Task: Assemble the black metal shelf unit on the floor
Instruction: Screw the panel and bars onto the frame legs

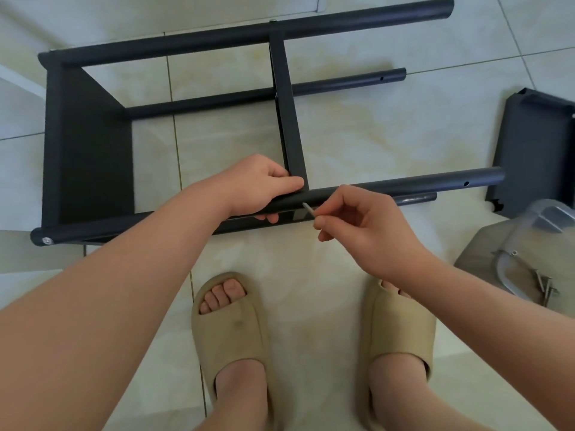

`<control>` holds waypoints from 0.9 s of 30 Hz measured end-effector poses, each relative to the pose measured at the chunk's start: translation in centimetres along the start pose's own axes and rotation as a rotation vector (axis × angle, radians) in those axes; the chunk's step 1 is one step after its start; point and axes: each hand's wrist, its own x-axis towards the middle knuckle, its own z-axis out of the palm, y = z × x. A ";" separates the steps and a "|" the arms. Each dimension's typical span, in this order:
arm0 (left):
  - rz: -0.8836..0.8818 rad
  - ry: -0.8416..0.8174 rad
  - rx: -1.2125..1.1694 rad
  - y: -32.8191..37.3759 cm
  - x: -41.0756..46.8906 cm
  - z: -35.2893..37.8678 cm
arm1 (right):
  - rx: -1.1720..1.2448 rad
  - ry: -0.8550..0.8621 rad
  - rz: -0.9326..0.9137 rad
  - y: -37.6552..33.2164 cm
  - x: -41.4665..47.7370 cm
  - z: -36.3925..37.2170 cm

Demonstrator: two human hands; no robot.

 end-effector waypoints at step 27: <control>0.007 -0.021 -0.106 -0.7 0.6 0.0 | -0.251 0.092 0.082 -1.1 1.7 2.1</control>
